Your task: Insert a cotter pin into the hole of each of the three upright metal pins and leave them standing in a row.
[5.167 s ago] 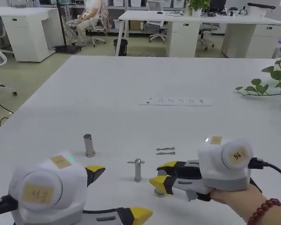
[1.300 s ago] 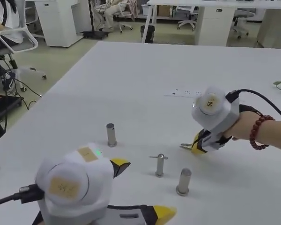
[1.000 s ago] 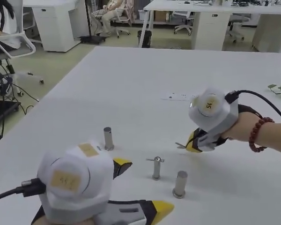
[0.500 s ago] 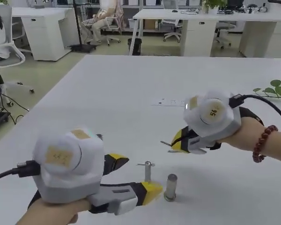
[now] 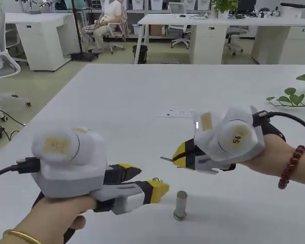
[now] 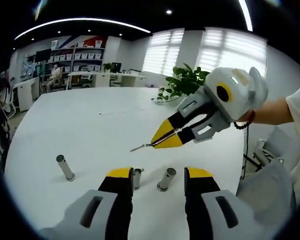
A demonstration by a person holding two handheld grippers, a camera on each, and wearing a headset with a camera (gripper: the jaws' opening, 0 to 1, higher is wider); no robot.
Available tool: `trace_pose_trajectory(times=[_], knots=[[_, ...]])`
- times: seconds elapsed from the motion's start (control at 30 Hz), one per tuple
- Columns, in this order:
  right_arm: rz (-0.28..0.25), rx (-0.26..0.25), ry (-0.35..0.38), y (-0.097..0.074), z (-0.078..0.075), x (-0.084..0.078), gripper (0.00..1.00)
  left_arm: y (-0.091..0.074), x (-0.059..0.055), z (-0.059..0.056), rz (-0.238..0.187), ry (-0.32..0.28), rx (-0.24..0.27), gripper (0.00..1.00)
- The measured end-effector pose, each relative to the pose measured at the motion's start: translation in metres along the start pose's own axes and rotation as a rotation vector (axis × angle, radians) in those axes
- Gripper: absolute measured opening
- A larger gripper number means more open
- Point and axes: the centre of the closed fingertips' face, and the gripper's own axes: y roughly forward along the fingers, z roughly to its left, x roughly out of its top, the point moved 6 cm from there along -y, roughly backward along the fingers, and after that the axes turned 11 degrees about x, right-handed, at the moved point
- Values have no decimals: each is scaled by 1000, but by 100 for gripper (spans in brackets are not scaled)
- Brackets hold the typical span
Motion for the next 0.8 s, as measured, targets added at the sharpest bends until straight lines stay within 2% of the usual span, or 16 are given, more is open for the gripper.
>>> trace_pose_trajectory(times=[0.17,0.33,0.63,0.8], knots=[[-27,0,-16,-1,7,7,2,4,2,1,0,-66,-16,31],[-38,0,-38,-4,14,11,2,6,3,-3,-7,-136,-45,24],[-56,5,-65,-6,23,13,2,9,-1,-9,12,-207,-82,16],[-45,18,-86,-4,28,12,2,10,-3,-9,14,-239,-95,13]])
